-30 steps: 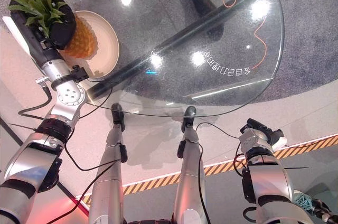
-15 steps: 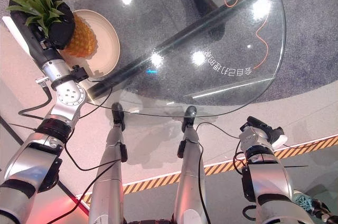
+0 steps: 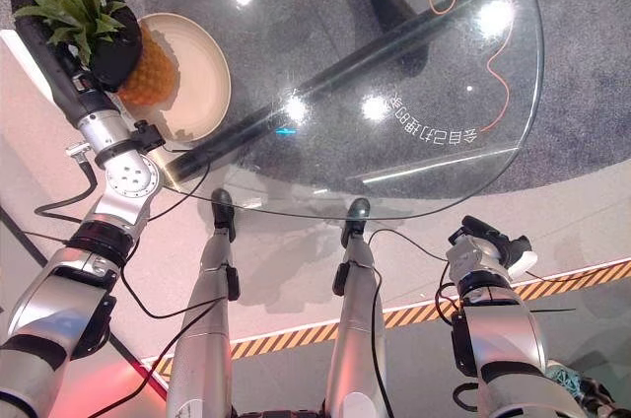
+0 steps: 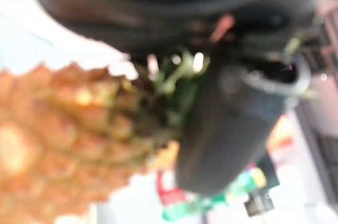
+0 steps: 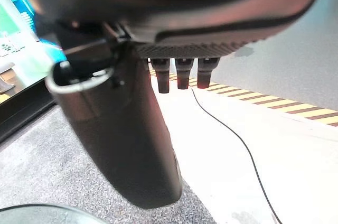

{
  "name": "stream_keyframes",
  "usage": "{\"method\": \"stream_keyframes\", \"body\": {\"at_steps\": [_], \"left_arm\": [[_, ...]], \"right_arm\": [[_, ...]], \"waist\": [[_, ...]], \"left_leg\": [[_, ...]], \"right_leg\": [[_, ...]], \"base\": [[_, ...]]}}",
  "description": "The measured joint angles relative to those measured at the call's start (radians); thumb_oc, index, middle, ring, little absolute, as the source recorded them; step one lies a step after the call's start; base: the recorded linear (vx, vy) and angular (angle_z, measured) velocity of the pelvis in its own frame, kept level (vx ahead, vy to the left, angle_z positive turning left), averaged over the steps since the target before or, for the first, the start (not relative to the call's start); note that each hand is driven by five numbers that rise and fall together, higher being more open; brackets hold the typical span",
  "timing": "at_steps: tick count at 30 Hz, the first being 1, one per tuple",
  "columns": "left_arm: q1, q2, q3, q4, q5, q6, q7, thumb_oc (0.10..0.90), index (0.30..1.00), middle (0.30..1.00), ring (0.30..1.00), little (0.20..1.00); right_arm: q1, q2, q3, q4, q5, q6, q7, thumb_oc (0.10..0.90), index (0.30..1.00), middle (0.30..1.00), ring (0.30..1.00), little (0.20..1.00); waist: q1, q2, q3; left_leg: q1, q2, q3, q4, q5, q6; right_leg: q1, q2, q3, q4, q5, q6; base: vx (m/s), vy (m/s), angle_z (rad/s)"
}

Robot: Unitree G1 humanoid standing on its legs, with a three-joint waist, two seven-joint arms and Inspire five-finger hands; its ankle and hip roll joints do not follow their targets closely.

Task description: Pick up the fruit to the plate

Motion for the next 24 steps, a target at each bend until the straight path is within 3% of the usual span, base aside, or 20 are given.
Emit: {"method": "stream_keyframes", "body": {"at_steps": [24], "left_arm": [[0.087,-0.003,0.003,-0.088,0.005,-0.043,0.003,0.800,0.900,0.900,0.900,0.900]], "right_arm": [[0.002,0.001,-0.001,0.000,0.000,-0.014,0.000,0.800,0.900,0.900,0.900,0.900]], "waist": [[0.028,0.000,0.000]], "left_leg": [[-0.004,-0.001,-0.019,0.003,0.004,-0.001]], "right_leg": [[0.007,-0.001,-0.014,0.003,0.000,0.000]], "base": [[0.00,0.000,0.00]]}}
